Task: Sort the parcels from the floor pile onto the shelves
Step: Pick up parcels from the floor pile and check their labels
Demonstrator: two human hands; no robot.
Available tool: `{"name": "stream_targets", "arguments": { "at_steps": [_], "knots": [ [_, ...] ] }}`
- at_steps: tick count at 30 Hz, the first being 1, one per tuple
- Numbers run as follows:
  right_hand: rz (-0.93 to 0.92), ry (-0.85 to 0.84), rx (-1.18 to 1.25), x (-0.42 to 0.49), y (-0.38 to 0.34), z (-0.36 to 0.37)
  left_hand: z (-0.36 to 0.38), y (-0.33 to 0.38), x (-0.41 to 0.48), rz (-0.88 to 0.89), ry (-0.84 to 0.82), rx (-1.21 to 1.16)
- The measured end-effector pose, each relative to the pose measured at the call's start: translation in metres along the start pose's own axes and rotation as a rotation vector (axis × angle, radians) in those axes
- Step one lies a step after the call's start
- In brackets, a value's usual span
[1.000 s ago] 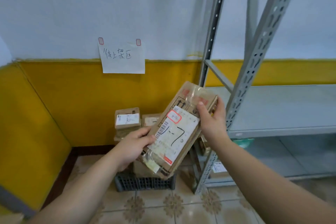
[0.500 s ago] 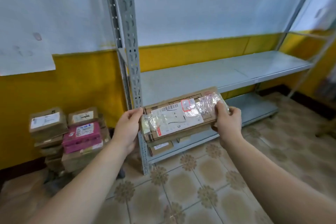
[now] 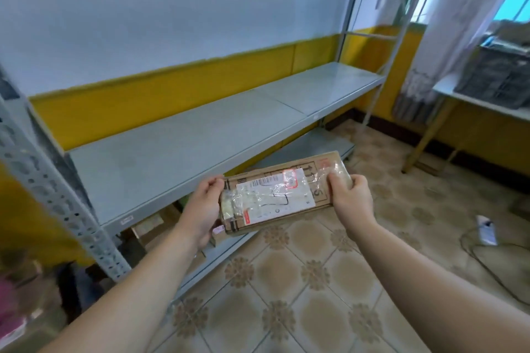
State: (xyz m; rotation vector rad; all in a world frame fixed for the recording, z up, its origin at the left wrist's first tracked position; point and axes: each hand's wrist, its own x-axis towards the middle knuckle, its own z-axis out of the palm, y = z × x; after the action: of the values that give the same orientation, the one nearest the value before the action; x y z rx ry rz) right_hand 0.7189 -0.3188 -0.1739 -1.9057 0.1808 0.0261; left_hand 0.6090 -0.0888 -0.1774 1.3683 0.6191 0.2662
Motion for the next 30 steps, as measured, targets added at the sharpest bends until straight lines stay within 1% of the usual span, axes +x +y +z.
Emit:
{"name": "stream_targets", "arguments": {
  "at_steps": [4, 8, 14, 20, 23, 26, 30],
  "knots": [
    [-0.048, -0.006, -0.149, 0.059, 0.000, -0.009, 0.046, 0.000, 0.043, -0.026, -0.084, 0.095],
    [-0.049, -0.026, -0.209, 0.110, 0.006, -0.023, 0.092, 0.000, 0.076, -0.056, -0.120, 0.178],
    [-0.060, -0.058, -0.237, 0.214, 0.023, -0.053, 0.188, -0.009, 0.140, -0.092, -0.053, 0.224],
    [-0.103, -0.122, -0.258, 0.344, 0.035, -0.113, 0.312, -0.020, 0.203, -0.084, 0.033, 0.203],
    [-0.095, -0.177, -0.277, 0.402, 0.031, -0.136, 0.361, -0.015, 0.226, -0.115, 0.067, 0.184],
    [-0.092, -0.229, -0.278, 0.459, 0.026, -0.140, 0.395, -0.007, 0.256, -0.114, 0.098, 0.183],
    [-0.082, -0.290, -0.293, 0.537, 0.026, -0.119, 0.425, -0.003, 0.316, -0.126, 0.133, 0.200]
  ]
}}
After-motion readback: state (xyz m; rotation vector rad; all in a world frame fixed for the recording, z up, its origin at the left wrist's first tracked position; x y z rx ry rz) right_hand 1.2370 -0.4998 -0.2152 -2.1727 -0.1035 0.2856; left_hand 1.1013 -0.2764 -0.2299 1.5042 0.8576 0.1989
